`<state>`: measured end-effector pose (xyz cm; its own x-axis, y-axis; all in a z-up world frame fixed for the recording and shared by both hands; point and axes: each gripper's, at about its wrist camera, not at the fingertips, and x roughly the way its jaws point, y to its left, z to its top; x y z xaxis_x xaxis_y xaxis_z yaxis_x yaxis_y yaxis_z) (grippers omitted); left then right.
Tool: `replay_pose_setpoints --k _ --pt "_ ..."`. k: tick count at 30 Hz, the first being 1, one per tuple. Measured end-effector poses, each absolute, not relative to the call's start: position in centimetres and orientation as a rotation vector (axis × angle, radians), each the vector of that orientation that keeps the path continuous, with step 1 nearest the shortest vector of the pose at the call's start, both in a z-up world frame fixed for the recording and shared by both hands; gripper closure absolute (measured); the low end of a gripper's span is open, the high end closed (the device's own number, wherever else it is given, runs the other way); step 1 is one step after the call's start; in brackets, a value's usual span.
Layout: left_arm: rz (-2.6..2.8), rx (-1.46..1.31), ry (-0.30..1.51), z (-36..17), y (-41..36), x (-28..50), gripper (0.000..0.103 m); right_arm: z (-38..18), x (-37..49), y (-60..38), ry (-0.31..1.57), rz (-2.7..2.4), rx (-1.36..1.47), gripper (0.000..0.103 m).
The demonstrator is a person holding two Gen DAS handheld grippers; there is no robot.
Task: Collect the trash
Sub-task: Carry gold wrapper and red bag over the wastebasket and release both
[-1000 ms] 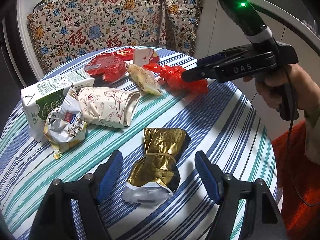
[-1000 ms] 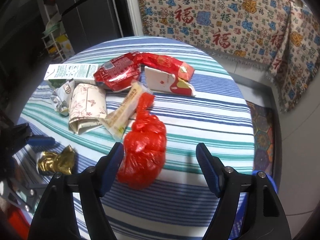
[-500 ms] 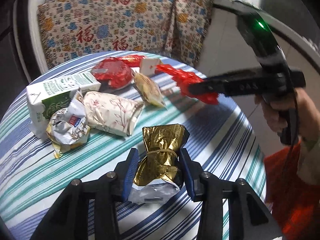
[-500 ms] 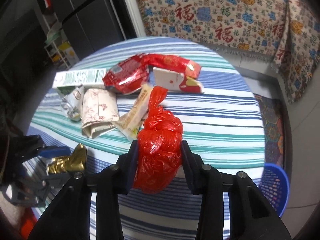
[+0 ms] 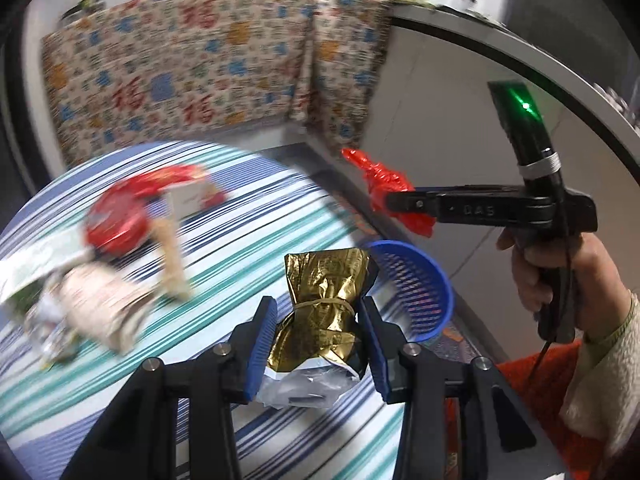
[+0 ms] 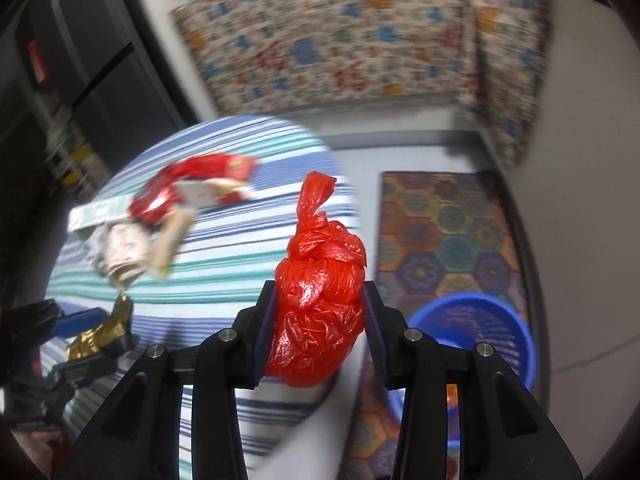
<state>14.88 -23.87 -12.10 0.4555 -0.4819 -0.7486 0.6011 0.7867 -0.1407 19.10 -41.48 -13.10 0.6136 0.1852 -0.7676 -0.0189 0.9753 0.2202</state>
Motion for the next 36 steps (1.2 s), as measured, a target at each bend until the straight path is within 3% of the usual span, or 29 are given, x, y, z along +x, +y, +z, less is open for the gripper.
replay_pose_setpoints --k 15,36 --pt "-0.766 0.188 0.966 -17.7 -43.3 19.1 0.06 -14.8 14.8 -57.3 0.96 -0.174 0.328 0.061" --pt "-0.776 0.249 0.991 -23.8 -49.7 20.6 0.058 -17.6 15.1 -61.6 0.975 -0.16 0.456 0.056"
